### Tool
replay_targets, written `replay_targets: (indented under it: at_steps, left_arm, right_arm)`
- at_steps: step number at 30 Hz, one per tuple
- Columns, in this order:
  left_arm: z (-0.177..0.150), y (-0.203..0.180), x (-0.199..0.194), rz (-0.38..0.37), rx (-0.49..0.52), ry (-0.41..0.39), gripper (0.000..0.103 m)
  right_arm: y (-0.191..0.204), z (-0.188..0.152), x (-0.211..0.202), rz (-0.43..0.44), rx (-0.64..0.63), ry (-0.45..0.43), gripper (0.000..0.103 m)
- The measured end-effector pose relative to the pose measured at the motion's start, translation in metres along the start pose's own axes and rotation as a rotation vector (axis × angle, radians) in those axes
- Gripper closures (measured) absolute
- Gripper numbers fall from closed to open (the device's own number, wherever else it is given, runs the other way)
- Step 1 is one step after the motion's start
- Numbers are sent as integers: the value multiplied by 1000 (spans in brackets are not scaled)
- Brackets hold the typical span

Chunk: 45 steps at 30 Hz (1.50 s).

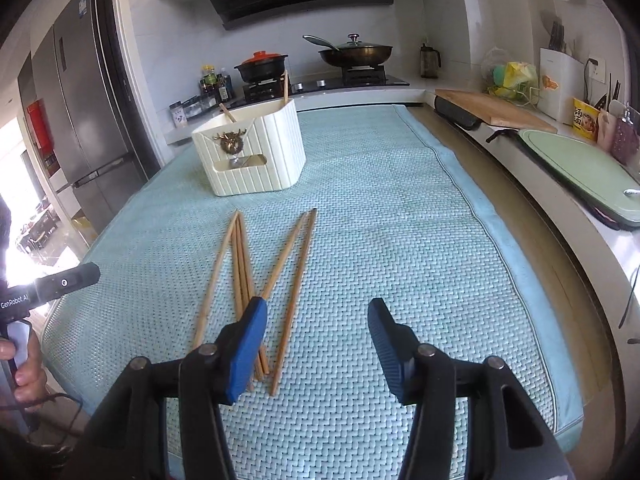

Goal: Organize utensils
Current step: 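Withdraw both grippers from the holder toward the loose chopsticks, then position both open grippers over the remaining wooden chopsticks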

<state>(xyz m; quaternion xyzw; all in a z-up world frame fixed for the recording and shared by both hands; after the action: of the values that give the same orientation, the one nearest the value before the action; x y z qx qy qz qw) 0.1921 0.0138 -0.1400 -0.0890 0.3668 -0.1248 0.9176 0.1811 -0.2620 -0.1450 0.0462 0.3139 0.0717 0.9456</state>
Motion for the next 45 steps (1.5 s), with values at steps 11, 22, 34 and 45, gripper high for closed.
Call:
replay_targets:
  at_steps: [11,22,34,45]
  left_arm:
    - [9,-30,51,-31,37,44,13]
    - [-1,-42,102,56,77,99,13]
    - [-6,-35,125,134,79,112,16]
    - [-7,4,109,181,76,127,17]
  right_arm:
    - [-4,-12,20,-2,12,52,61]
    - [6,3,62,42,-16,109,69]
    - [24,5,104,57,-97,176,70]
    - [19,4,121,3,-148,210,81]
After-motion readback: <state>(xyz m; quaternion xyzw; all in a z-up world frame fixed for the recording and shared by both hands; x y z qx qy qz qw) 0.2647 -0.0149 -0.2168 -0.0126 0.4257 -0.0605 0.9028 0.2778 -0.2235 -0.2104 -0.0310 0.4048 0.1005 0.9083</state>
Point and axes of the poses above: each gripper's, at about its wrist camera, not at the fingertips, and x roughly the way its jaws point, y to its left, z to its top, the point moved 3 cm from there along x, roughly the way its jaws point, and after that the axes turned 4 degrees about -y, right-handed, at the moved point
